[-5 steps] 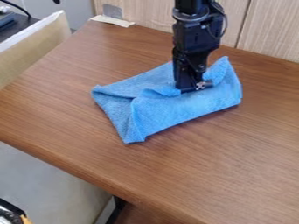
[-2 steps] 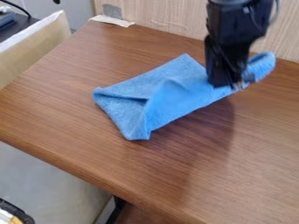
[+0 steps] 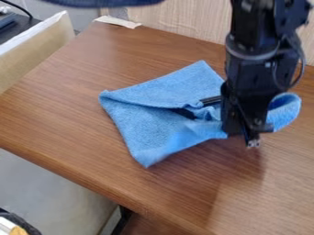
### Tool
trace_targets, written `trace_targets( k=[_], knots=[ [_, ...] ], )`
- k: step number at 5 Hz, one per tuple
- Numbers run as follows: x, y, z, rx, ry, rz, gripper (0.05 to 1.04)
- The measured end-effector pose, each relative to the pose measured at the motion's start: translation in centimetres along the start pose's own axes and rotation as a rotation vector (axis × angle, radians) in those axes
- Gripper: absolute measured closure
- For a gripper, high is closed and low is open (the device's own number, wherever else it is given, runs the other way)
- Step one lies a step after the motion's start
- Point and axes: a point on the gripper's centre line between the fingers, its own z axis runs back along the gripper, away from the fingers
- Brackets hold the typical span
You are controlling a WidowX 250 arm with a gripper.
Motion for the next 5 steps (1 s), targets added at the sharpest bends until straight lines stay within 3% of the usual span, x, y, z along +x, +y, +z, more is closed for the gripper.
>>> trace_targets(
  k=[1,2,3,4,5],
  knots=[
    [0.2,-0.6,-0.8,0.007,-0.023,0.001,1.03],
    [0.3,-1.0,-2.1,-0.015,-0.017,-0.012,1.007],
    [0.2,-1.9,-2.8,-0.063,-0.019,-0.027,0.857],
    [0.3,-2.7,-3.1,-0.122,-0.024,-0.061,0.596],
    [0.1,-2.9,-3.0,-0.143,-0.015,-0.075,0.293]
  ],
)
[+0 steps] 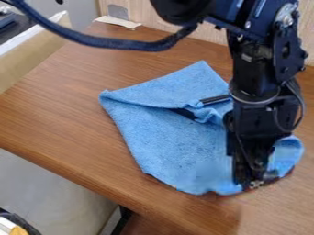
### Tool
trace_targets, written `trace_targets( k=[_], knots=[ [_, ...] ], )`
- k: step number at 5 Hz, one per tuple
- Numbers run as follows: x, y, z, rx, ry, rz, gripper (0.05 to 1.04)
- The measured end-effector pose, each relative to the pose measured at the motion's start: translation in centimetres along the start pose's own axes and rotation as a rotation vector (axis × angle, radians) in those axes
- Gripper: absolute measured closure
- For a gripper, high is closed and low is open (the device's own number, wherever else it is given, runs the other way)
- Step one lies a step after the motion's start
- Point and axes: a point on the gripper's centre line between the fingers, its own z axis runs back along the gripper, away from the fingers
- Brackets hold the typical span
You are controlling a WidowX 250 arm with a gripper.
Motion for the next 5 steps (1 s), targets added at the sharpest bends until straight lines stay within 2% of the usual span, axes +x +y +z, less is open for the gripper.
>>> trace_targets(
  k=[1,2,3,4,5],
  knots=[
    [-0.1,0.4,0.3,0.003,-0.001,0.008,0.082],
    [0.4,1.0,1.1,0.018,0.002,0.0,0.078],
    [1.0,1.6,3.1,0.059,-0.025,-0.013,0.083],
    [1.5,1.8,5.1,0.105,-0.032,-0.034,0.083],
    [1.5,1.9,5.2,0.108,-0.031,-0.036,0.083]
  ],
)
